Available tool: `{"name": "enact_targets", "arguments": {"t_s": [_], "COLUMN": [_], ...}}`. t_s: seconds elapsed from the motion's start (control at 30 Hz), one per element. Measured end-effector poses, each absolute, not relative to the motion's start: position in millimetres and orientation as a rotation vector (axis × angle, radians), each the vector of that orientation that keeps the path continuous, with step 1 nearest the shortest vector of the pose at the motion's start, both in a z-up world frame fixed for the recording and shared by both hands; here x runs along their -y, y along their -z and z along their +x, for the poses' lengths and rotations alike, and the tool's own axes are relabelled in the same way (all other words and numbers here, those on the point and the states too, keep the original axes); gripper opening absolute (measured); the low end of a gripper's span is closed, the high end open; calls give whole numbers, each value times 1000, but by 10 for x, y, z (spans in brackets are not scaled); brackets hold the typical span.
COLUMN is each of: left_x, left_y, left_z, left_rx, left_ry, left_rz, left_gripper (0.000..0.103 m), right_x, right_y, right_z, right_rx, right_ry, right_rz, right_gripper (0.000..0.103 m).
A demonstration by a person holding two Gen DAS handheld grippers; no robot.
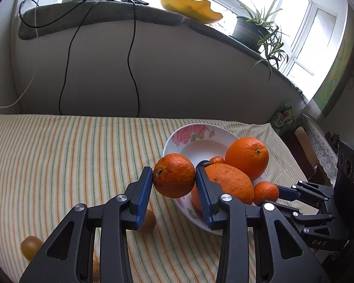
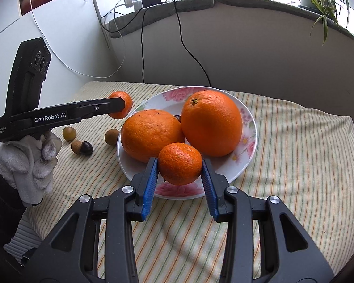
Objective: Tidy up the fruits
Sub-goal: 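Lower the tangerine onto the plate and open the left tool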
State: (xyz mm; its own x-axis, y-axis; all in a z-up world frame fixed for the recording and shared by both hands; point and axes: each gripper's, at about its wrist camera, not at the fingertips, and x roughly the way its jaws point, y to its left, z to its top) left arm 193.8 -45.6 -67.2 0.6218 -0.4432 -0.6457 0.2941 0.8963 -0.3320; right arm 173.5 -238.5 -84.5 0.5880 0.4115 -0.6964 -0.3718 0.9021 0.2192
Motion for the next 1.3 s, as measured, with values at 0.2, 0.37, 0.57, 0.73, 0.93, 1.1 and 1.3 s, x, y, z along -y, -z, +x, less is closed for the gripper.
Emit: {"name": "enact_targets", "arguments": {"t_s": [0.2, 0.37, 0.57, 0.73, 0.93, 1.1, 1.3], "left_x": [483, 505, 538, 527, 515, 517, 519], "left_y": [689, 683, 653, 598, 582, 570, 538], "left_z": [1989, 2011, 2020, 2009, 1987, 1953, 1918], "left_rx": [-805, -808, -801, -780, -778, -776, -774], "left_ry": [427, 429, 438, 443, 432, 433, 431], "left_rz": [-199, -200, -195, -198, -197, -194, -193], "left_gripper": [36, 36, 38, 50, 50, 50, 50], "right_x": [2394, 2389, 2379, 2380, 2378, 2387, 2382], "right_y": [869, 877, 872, 871, 824, 817, 780], "right_z": [1741, 1750, 1744, 1734, 1711, 1712, 1665], "right_rx": [-827, -830, -824, -821, -802, -803, -791], "right_ry": [-449, -451, -445, -442, -437, -435, -428], "right_rz": [46, 44, 36, 37, 26, 30, 25], "right_gripper": [39, 39, 40, 50, 59, 59, 65]}}
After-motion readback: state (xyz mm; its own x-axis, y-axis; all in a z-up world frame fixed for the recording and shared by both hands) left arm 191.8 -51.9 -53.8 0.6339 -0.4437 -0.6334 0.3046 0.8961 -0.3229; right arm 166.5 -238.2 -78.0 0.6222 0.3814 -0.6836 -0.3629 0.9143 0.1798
